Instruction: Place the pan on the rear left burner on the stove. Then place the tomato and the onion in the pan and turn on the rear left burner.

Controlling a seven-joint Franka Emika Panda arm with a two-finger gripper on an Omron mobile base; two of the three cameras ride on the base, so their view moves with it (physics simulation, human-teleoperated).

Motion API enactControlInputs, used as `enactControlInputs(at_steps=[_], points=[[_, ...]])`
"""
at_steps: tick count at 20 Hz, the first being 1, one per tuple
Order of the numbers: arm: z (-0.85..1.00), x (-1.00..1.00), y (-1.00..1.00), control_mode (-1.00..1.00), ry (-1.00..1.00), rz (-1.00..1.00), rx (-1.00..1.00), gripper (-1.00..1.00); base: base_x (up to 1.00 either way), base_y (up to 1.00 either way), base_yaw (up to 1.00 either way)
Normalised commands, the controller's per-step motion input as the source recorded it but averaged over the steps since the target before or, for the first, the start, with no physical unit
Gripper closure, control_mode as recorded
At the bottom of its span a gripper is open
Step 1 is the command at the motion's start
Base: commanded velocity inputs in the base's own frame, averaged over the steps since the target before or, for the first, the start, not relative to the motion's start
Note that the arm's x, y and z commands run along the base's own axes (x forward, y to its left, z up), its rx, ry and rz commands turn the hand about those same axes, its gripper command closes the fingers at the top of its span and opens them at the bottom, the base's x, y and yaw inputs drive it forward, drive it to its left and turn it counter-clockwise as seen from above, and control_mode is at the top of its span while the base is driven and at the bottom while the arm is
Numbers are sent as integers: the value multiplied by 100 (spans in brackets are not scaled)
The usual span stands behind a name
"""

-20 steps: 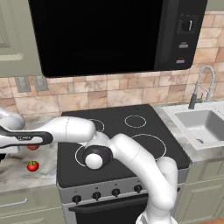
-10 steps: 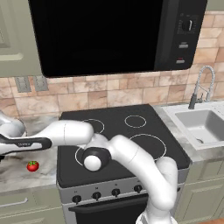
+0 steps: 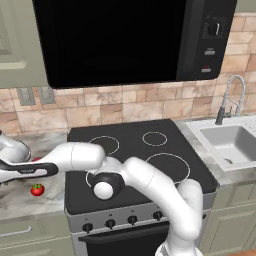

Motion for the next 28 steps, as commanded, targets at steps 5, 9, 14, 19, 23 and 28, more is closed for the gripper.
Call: enactControlInputs(at_steps=[5, 9, 14, 19, 23, 28], points=[[-7, 11, 17, -100, 0, 0, -7, -100, 0, 0, 0], [-8, 6, 17, -100, 0, 0, -12, -100, 0, 0, 0], [-2, 6, 15, -100, 0, 0, -16, -100, 0, 0, 0], [0, 6, 12, -100, 0, 0, -15, 100, 0, 0, 0], [3, 13, 5, -100, 0, 0, -12, 100, 0, 0, 0], [36, 9, 0, -100, 0, 0, -4, 100, 0, 0, 0]])
